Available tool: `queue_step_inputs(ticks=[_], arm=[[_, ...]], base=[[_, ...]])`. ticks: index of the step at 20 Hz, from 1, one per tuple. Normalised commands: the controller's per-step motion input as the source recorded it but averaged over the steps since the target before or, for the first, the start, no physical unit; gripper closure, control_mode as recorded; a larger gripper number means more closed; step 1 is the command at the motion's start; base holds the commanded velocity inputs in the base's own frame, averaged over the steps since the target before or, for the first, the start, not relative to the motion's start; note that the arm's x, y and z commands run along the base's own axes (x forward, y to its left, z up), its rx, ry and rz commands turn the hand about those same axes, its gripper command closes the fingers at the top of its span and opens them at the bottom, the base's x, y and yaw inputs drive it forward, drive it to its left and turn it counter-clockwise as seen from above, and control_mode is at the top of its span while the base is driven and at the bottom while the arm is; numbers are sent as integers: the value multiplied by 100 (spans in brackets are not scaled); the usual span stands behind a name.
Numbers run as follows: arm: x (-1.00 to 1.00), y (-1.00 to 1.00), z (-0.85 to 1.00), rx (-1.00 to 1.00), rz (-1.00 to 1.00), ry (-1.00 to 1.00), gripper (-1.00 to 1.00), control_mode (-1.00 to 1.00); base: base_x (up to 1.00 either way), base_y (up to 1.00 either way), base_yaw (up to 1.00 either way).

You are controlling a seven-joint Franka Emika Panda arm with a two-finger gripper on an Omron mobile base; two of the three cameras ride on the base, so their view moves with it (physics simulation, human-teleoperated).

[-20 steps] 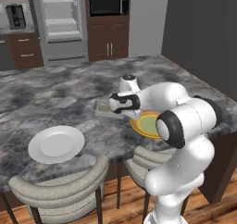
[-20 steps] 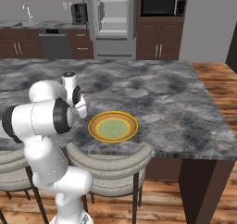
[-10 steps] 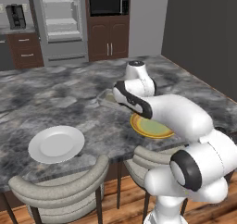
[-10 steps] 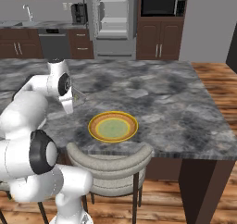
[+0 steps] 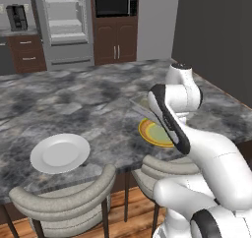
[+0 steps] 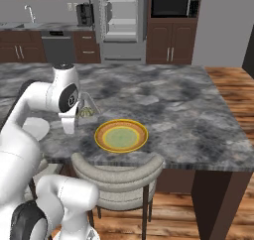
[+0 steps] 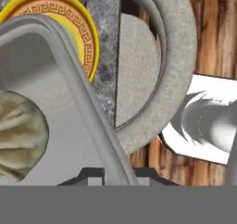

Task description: Place two dumplings into each of the tupperware containers and then place the containers in the fridge.

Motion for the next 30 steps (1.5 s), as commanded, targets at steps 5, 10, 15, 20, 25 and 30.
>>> queue_step_inputs(ticks=[5,10,15,20,25,30], arm=[[-100,-23,24,1,-30,10,100,-100],[-57,-5,19,-6,-13,13,100,-100],[-15,4,40,-8,-2,9,100,-100],[0,0,32,0,0,9,100,-100],[0,0,16,0,0,7,100,100],[0,0,0,0,0,0,100,100]], base=[[0,0,0],[0,0,0],[0,0,0],[0,0,0],[0,0,0],[-53,-51,-6]])
